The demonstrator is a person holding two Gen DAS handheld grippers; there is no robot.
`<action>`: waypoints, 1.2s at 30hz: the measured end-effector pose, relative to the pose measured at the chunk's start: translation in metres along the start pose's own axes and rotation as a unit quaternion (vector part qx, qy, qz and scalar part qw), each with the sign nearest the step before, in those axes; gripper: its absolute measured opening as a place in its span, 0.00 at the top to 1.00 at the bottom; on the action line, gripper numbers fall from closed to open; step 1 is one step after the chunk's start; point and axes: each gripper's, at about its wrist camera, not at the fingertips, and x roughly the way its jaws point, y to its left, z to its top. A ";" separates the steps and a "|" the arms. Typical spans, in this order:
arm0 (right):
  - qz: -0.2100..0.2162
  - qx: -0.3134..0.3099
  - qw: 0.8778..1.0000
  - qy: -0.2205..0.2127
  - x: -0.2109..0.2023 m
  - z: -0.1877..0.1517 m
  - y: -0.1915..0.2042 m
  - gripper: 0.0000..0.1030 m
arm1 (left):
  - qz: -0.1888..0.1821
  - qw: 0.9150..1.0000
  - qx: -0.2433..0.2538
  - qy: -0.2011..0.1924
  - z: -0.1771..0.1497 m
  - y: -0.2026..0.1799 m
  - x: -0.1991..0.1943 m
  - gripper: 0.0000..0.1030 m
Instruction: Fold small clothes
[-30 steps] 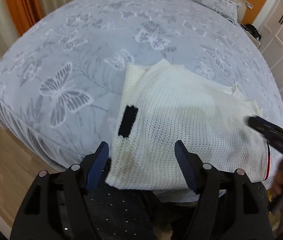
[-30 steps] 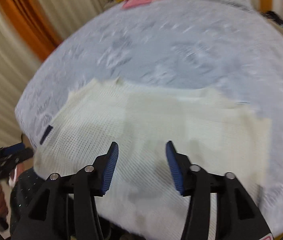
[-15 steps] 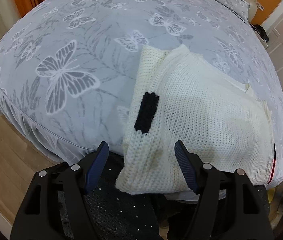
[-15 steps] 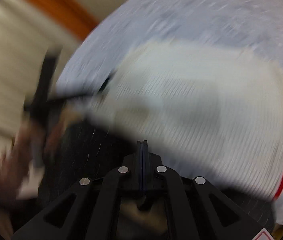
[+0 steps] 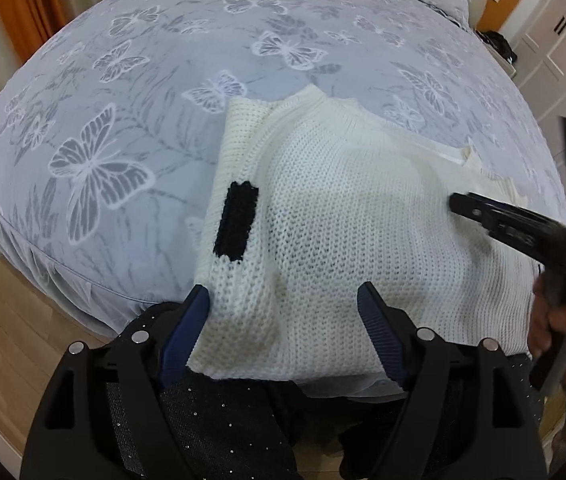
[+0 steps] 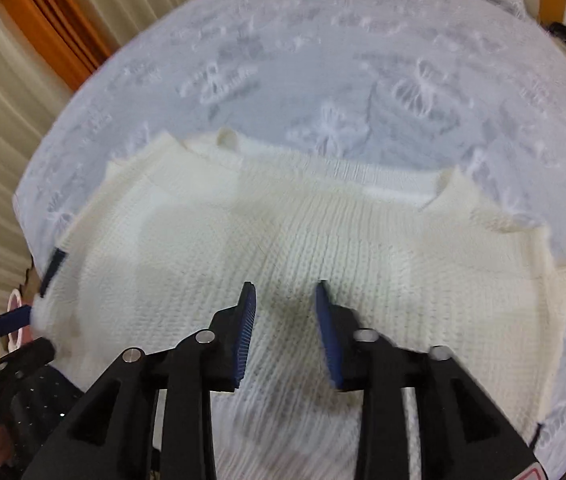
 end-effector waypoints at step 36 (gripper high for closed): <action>-0.117 0.264 0.956 -0.059 -0.060 -0.085 -0.148 1.00 | -0.051 0.982 -0.173 0.048 0.029 0.061 0.072 0.27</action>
